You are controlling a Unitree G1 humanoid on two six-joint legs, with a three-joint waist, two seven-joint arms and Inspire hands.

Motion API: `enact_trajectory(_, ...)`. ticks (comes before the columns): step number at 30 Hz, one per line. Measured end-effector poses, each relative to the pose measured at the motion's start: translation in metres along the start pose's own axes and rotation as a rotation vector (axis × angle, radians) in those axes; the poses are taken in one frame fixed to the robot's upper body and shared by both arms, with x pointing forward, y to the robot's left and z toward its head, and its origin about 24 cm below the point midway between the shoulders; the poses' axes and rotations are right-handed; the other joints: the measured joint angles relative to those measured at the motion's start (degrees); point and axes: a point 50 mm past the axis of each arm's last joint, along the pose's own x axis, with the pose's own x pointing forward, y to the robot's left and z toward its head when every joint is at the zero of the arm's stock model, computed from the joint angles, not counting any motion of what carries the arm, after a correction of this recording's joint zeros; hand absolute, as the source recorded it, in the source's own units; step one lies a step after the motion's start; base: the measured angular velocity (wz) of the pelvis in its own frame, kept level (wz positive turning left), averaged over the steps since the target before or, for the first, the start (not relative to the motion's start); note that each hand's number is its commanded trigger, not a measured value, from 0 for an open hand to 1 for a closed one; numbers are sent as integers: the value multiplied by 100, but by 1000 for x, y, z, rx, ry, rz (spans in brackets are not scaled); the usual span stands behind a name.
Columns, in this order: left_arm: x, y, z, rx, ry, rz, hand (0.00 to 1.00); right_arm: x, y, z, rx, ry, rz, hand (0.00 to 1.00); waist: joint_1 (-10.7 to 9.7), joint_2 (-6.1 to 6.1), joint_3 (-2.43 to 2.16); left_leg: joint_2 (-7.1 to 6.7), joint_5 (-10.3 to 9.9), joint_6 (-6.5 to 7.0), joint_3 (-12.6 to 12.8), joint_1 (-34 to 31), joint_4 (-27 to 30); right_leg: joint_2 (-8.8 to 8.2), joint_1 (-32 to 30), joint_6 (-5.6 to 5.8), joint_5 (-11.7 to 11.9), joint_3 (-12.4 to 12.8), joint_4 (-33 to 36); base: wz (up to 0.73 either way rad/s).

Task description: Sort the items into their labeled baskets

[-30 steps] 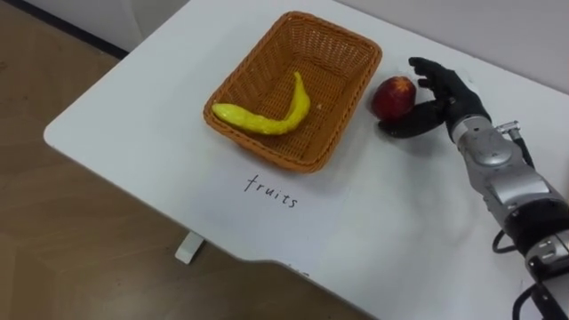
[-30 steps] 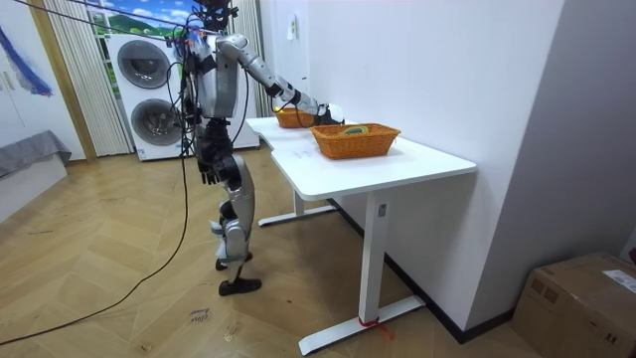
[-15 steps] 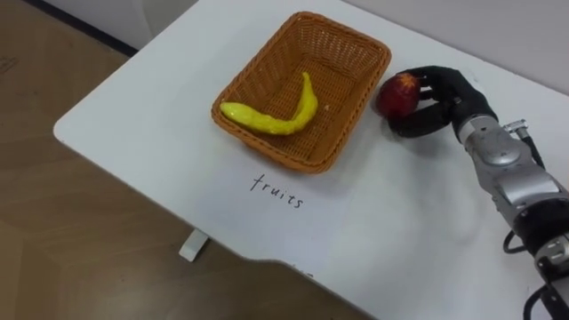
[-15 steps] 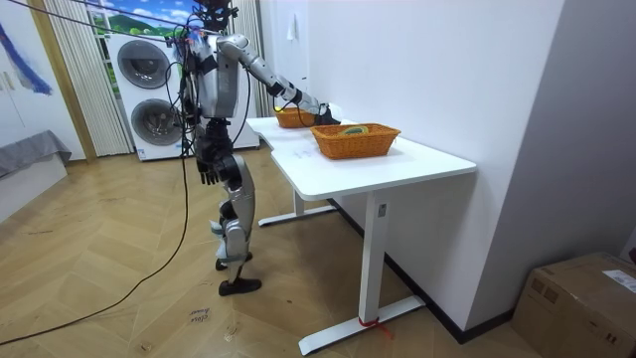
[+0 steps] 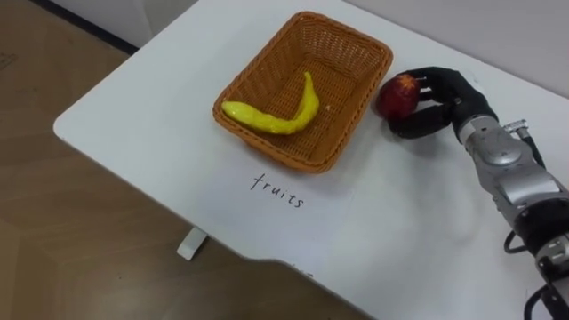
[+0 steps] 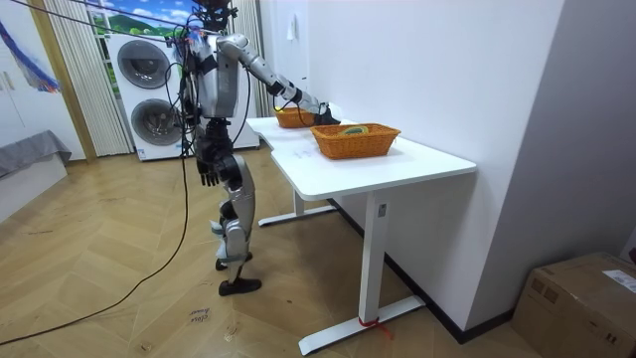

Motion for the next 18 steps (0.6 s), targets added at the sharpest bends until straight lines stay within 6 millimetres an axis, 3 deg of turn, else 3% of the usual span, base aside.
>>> enact_trajectory(10,0,2,-2,-21,4,5,0,-1,2,-2,25,10,35,100,-166,-7,-6,-20,-4,-7,-141,37,18,31,181,9,10,-119,-189,10)
enact_trajectory(15,-1,7,-10,-73,29,28,0,-6,5,-8,69,4,65,100,-275,0,-53,-27,-4,-9,-141,126,-24,38,307,13,42,-146,-232,3)
enact_trajectory(16,-2,7,-12,-75,35,29,0,-7,7,-9,69,3,79,100,-325,18,-92,-31,-4,-9,-138,162,-50,32,332,18,44,-142,-232,0)
enact_trajectory(18,-2,7,-15,-87,43,33,0,-12,12,-14,67,4,101,100,-379,47,-122,-36,-4,-8,-135,252,-75,24,413,27,40,-139,-232,0)
